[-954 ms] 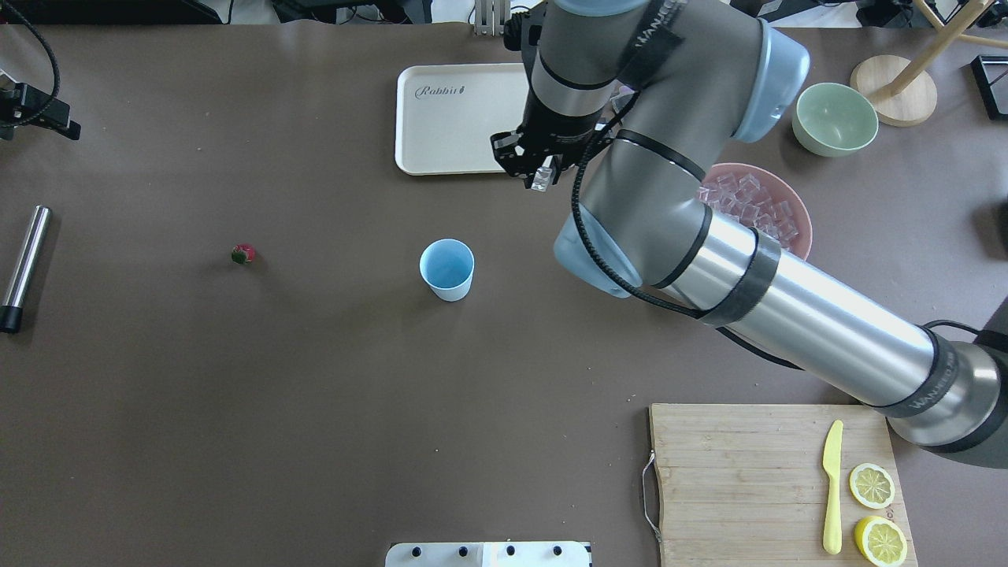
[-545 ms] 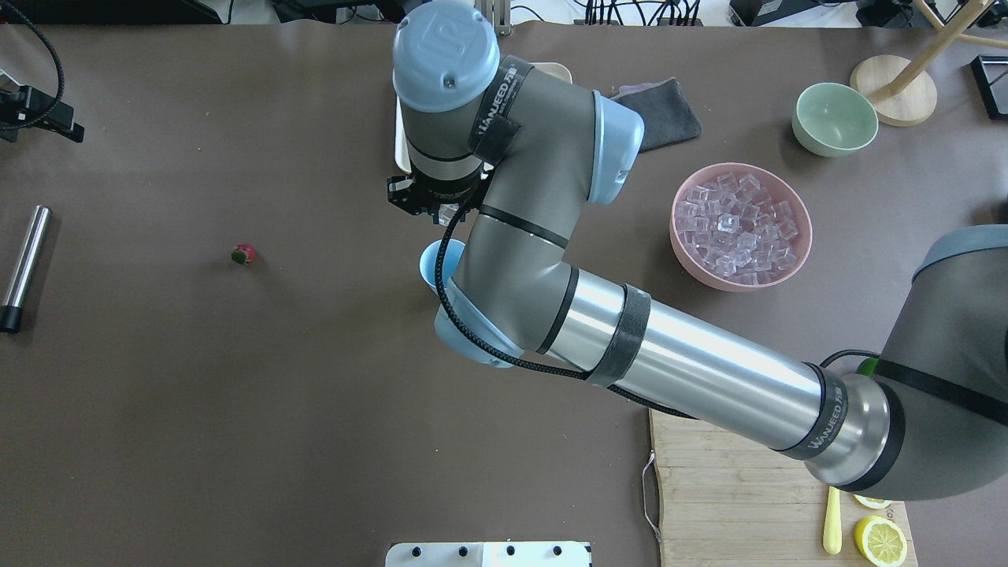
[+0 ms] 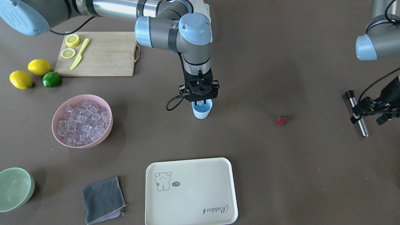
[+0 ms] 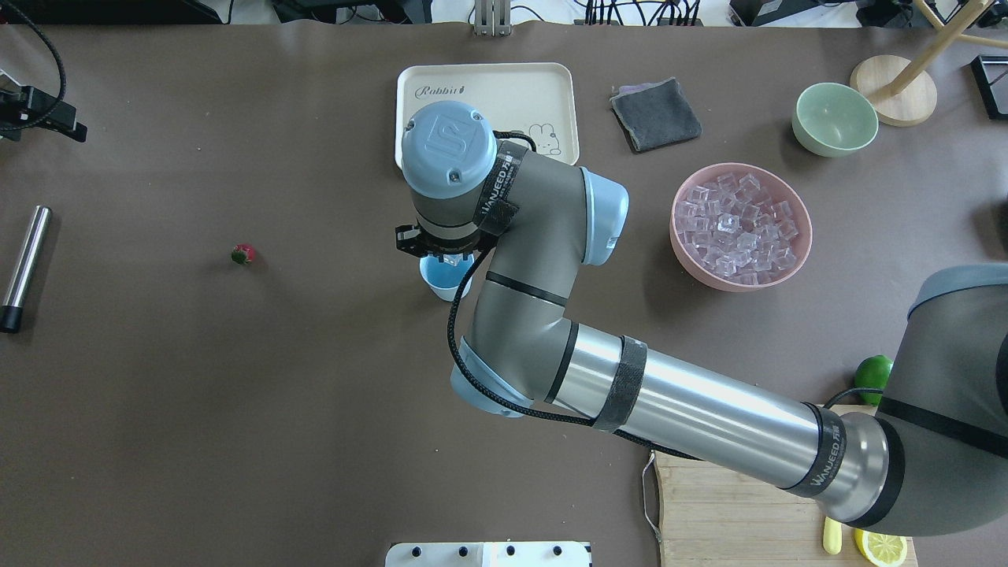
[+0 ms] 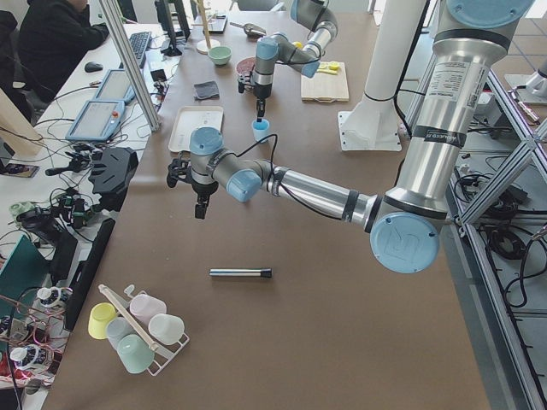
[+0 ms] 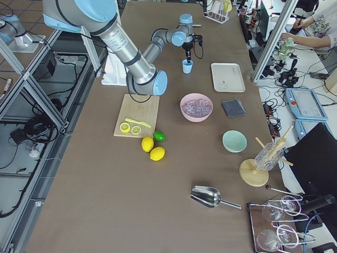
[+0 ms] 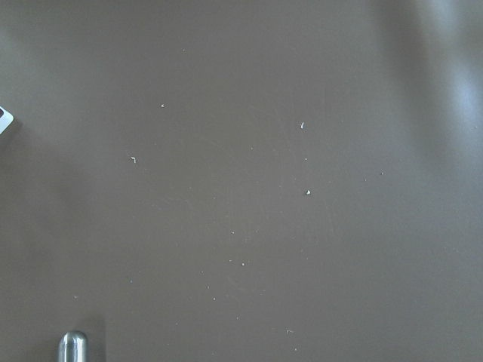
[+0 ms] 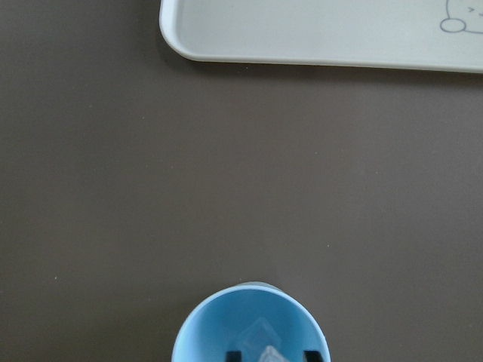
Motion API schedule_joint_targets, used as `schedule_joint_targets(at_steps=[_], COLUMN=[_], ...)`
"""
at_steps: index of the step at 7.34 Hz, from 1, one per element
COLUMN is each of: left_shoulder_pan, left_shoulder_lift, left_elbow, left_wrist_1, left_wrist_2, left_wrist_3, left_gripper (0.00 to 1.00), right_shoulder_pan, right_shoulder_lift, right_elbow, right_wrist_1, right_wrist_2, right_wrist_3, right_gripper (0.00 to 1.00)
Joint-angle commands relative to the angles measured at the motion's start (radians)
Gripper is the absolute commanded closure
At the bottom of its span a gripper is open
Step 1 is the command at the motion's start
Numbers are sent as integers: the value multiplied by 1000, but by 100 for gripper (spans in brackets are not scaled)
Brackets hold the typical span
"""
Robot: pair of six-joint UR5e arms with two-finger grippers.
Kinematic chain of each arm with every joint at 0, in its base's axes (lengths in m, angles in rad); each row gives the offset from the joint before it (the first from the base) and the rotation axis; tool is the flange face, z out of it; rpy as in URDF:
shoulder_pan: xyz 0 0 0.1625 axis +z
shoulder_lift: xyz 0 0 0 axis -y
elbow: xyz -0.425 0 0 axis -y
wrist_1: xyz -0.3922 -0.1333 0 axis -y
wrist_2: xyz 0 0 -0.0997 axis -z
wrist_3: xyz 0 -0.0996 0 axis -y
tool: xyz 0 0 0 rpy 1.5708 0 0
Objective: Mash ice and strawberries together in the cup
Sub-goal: 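Carry the ice cube with the right gripper over the light-blue cup, then open the right gripper to drop the ice cube into the cup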
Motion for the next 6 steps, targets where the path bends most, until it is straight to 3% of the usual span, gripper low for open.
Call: schedule_joint_targets(at_steps=[1, 2, 3, 5, 6], left_shoulder_pan=[0, 0, 0, 0, 0], left_shoulder_lift=[-3, -1, 3, 5, 4], left_elbow=[3, 2, 0, -5, -5], left_wrist_1=[-2, -2, -2, -2, -2], left_wrist_2=[0, 0, 0, 0, 0], left_wrist_3=[0, 2, 2, 0, -1], left_gripper=[2, 2, 2, 2, 2], right_shoulder_pan=[-14, -21, -21, -12, 3], right_shoulder_lift=[-5, -6, -8, -3, 1], right_elbow=[2, -1, -9, -13, -10], right_wrist_1=[3, 4, 4, 4, 4], right_wrist_2=[-7, -20, -24, -24, -19], right_wrist_3=[2, 1, -1, 7, 13], right_gripper=[100, 100, 65, 15, 10])
